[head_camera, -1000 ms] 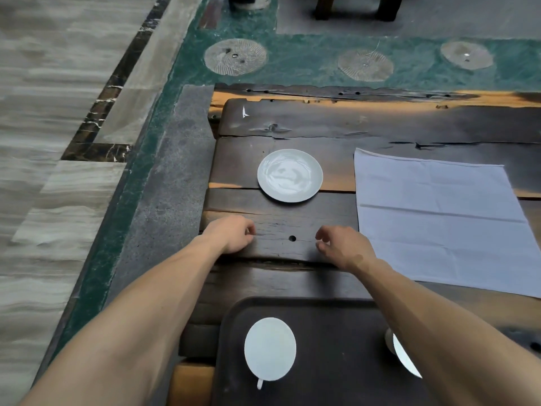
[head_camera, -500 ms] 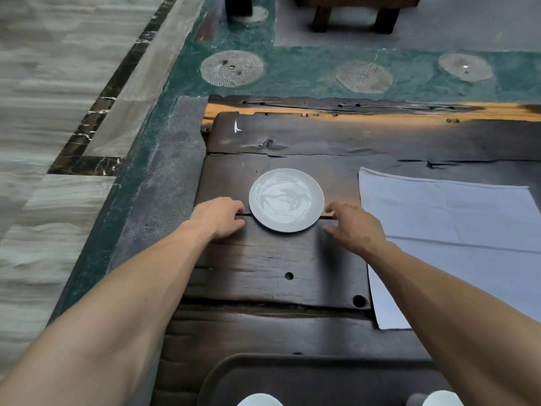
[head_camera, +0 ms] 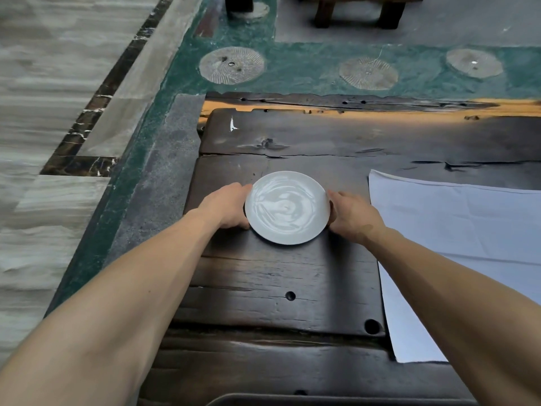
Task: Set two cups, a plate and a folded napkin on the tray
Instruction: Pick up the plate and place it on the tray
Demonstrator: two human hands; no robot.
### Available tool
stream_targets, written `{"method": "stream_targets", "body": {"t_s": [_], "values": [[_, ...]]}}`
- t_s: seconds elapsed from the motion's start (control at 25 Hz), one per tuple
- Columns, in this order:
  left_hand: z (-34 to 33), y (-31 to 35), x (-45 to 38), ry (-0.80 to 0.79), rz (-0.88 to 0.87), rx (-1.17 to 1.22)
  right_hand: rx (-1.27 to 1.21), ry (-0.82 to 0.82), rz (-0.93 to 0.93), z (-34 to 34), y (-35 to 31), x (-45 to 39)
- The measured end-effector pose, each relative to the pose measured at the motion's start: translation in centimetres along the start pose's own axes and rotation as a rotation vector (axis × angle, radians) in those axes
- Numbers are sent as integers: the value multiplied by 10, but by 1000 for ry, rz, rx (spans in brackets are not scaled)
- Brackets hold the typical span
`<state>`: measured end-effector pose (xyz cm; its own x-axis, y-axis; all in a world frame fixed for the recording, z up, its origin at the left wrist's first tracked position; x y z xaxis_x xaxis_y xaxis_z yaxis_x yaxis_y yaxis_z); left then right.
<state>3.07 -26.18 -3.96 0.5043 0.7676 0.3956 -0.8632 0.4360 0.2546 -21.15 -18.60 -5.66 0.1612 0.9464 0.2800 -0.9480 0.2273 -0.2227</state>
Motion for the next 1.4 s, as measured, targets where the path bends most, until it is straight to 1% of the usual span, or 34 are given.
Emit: {"method": "stream_targets", "body": {"t_s": [0.28, 0.68, 0.96, 1.08, 1.2, 1.4], "values": [[-4, 8, -1, -43, 12, 50, -35, -63, -37, -1, -8, -5], [0, 21, 27, 3, 26, 84, -78, -95, -56, 15, -10, 26], [22, 41, 77, 30, 16, 88, -178, -119, -55, 48, -23, 79], [31, 51, 105, 50, 12, 85, -234, -130, -93, 64, -27, 108], [38, 64, 137, 55, 4, 82, -174, -132, -65, 79, -34, 140], [52, 82, 192, 83, 20, 46, -159, -98, -56, 99, -42, 194]]}}
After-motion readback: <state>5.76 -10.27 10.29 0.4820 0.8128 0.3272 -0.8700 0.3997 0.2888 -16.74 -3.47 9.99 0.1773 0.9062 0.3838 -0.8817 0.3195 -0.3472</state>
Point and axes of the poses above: each hand's wrist, its own x-axis away from the middle knuckle, its own z-axis out of the back of the hand, y = z × x, the point moved 5 cm from there along -x, towards the middle knuckle, and after that the axes turned 4 degrees about -z, right-handed, at the moved point
